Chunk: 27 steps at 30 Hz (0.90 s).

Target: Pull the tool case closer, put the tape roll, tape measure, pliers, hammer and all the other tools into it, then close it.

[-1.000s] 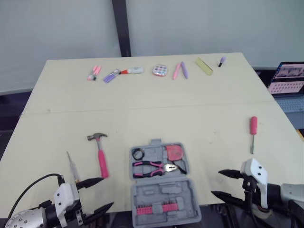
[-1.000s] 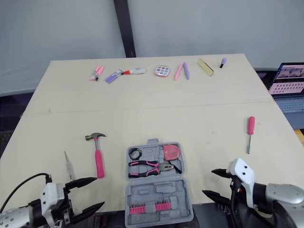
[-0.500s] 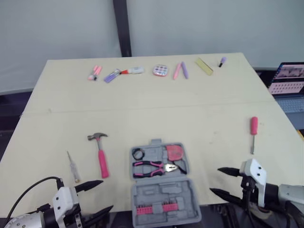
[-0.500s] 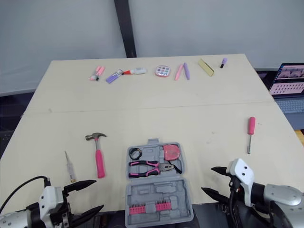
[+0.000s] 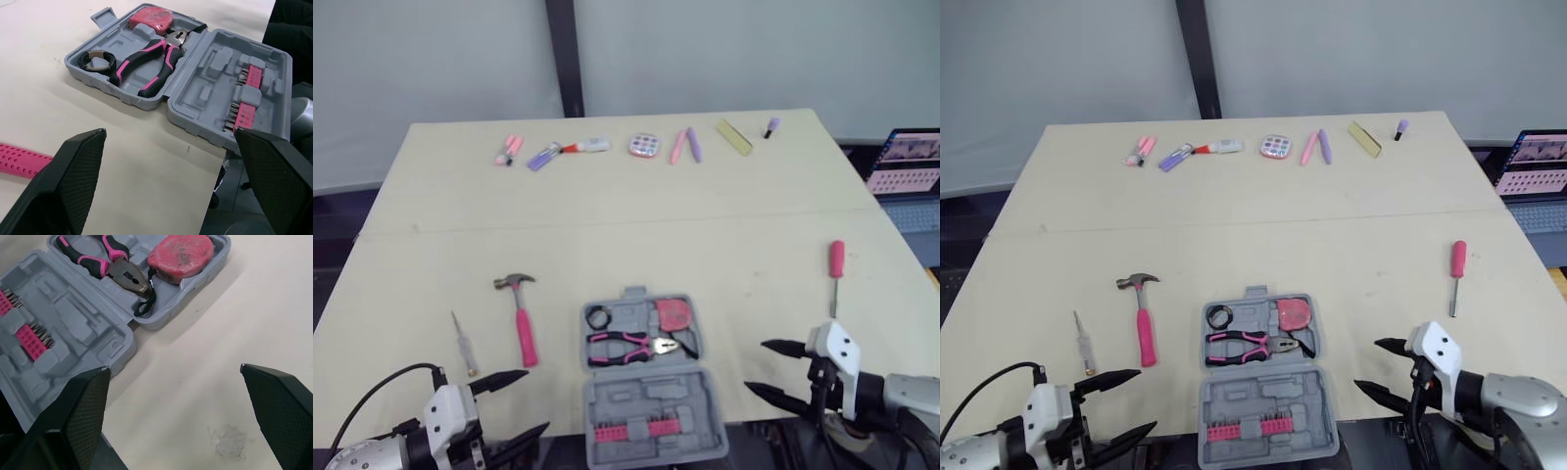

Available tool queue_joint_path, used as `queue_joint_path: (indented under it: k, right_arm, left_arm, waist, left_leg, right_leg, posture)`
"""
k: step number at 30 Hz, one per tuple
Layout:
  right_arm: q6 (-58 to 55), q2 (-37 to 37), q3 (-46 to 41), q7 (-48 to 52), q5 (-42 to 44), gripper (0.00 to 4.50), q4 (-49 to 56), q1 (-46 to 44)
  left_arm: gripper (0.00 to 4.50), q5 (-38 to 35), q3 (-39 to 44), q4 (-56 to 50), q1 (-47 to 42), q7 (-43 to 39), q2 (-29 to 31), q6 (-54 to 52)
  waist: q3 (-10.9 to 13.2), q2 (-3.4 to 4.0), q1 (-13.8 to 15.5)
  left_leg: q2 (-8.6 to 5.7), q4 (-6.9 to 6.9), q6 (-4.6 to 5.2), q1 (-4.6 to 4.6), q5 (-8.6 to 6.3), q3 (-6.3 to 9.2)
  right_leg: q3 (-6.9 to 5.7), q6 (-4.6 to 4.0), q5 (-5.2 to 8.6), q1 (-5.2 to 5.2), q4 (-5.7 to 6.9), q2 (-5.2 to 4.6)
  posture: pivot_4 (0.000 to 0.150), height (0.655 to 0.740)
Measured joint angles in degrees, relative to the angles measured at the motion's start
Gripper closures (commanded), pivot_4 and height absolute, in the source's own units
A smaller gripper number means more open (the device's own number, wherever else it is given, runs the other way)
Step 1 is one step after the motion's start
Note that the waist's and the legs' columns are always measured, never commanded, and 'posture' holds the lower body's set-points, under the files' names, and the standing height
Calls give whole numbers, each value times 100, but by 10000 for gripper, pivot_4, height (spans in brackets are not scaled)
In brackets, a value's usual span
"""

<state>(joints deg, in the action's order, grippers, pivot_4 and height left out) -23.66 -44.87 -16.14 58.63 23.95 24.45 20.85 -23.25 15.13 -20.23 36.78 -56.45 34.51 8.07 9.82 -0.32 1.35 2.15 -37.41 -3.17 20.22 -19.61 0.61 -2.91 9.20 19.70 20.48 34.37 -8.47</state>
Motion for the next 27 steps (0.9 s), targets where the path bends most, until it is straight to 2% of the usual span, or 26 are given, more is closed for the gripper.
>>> queue_joint_path:
  k: [27]
  right_arm:
    - [230, -14, 40, 186, 8, 329, -37, 99]
  left_arm:
    - [0, 58, 16, -156, 220, 165, 4, 3]
  waist:
    - [0, 0, 4]
  left_leg:
    - [0, -6, 1, 0, -1, 0]
  right_leg:
    - [1, 0, 0, -1, 5, 0]
  posture:
    - [1500, 7400]
